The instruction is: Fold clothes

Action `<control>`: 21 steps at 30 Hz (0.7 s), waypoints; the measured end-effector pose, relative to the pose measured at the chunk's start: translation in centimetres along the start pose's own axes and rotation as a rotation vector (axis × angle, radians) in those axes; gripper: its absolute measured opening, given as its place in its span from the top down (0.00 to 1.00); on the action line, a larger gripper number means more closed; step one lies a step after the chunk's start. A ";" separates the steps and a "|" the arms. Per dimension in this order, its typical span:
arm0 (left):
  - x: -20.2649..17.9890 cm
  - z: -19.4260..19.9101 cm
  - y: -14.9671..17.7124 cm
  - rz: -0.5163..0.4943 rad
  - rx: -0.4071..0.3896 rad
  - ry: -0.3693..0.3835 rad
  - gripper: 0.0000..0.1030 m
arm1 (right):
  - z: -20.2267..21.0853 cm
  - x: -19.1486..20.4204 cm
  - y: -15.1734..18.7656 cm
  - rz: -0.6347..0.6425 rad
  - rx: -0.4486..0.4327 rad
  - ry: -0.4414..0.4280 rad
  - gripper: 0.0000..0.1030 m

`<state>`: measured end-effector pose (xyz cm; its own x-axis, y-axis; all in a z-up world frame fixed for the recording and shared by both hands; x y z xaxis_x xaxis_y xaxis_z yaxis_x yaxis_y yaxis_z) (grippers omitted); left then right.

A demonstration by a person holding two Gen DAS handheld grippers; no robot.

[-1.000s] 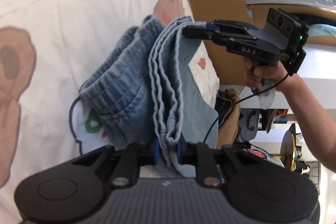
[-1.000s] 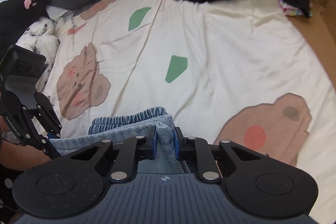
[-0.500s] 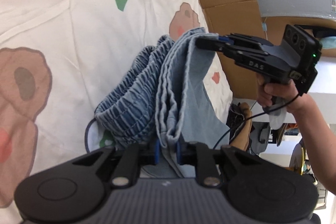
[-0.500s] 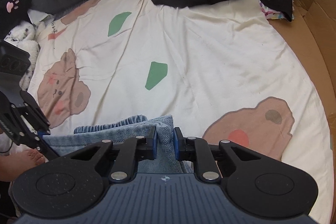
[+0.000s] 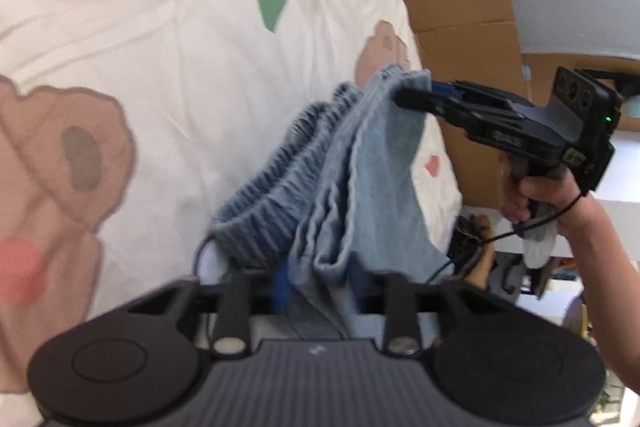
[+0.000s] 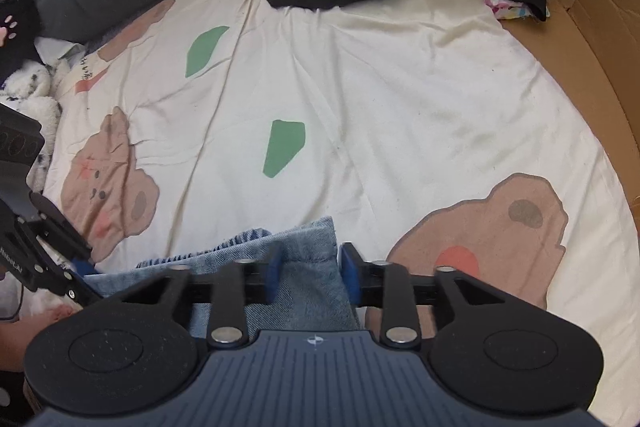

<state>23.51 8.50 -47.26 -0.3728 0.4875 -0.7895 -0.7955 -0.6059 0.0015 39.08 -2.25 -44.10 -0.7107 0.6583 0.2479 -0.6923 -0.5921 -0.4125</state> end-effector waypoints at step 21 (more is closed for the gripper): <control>2.9 -4.4 0.1 0.103 0.011 0.036 0.25 | -2.7 -1.5 5.3 0.087 0.267 -0.064 0.37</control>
<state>24.48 7.05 -52.23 -0.4355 0.3997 -0.8066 -0.7591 -0.6447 0.0904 36.83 -5.14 -49.03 -0.7692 0.5744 0.2800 -0.6311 -0.7517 -0.1917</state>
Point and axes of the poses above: each gripper's, at about its wrist camera, not at the fingertips, and z roughly against the way its jaws point, x to its left, y to its underside, the point moved 10 cm from there along -z, roughly the way its jaws point, and after that the axes turned 5 degrees about -x, right-handed, at the moved point
